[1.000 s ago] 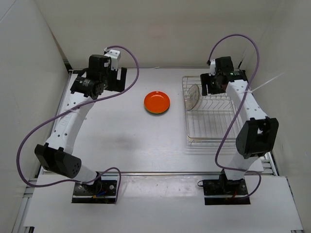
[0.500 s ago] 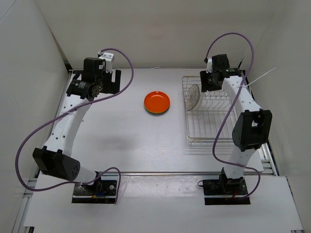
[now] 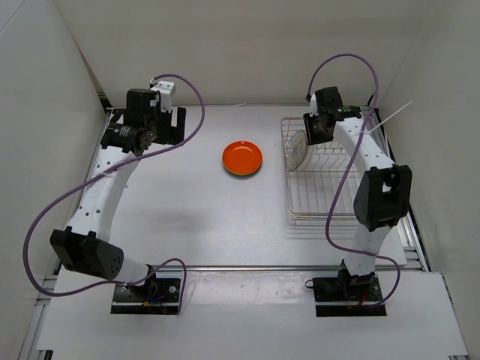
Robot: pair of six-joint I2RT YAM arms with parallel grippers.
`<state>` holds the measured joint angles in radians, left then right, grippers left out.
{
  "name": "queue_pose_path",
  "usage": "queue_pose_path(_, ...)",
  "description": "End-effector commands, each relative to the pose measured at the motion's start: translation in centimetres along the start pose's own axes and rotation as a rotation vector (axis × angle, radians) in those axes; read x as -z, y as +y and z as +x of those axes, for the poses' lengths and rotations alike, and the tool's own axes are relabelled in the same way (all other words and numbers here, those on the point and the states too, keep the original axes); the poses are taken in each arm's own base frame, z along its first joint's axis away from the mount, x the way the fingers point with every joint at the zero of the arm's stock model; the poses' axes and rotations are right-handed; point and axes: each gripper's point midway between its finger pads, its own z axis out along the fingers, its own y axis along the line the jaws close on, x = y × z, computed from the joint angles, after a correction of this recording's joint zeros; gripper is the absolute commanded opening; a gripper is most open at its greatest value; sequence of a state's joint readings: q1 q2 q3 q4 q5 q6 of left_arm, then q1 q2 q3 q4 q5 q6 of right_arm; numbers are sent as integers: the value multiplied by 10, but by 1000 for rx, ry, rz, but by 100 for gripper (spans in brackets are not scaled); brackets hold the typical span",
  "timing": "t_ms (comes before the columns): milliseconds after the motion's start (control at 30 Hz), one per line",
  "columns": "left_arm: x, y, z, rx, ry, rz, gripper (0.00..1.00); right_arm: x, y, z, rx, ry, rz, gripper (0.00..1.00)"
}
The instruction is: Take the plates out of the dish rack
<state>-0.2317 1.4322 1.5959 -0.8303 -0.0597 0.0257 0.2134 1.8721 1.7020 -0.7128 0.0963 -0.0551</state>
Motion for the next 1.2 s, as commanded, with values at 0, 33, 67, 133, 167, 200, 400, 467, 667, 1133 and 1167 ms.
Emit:
queue_pose_path(0, 15, -1, -19, 23, -70, 33, 100, 1, -3, -20, -2, -55, 37, 40)
queue_pose_path(33, 15, -1, -19, 23, -70, 34, 100, 1, 0, -20, 5, -55, 42, 40)
queue_pose_path(67, 15, 1, -19, 28, -70, 37, 100, 1, 0, -20, 5, -55, 42, 38)
queue_pose_path(133, 15, 1, -19, 37, -70, 37, 100, 1, -2, -20, 5, -54, 53, 37)
queue_pose_path(167, 15, 1, -19, 37, -70, 37, 100, 1, -4, -20, 4, -54, 62, 31)
queue_pose_path(200, 15, -1, -19, 37, -70, 46, 100, 1, -5, -20, 4, -54, 71, 29)
queue_pose_path(400, 17, -1, -22, 37, -79, 46, 100, -2, -5, -16, 5, -35, 70, 22)
queue_pose_path(467, 17, -1, -22, 37, -79, 46, 100, -1, -7, -19, 5, -44, 80, 20)
queue_pose_path(667, 13, -3, -21, 36, -70, 55, 100, 2, -8, -20, -5, -44, 89, 12)
queue_pose_path(1133, 12, -3, -20, 36, -61, 56, 100, 10, -12, -18, -14, -24, 133, 0)
queue_pose_path(1167, 12, -3, -20, 36, -61, 56, 100, 13, -9, -20, -5, -25, 136, 0)
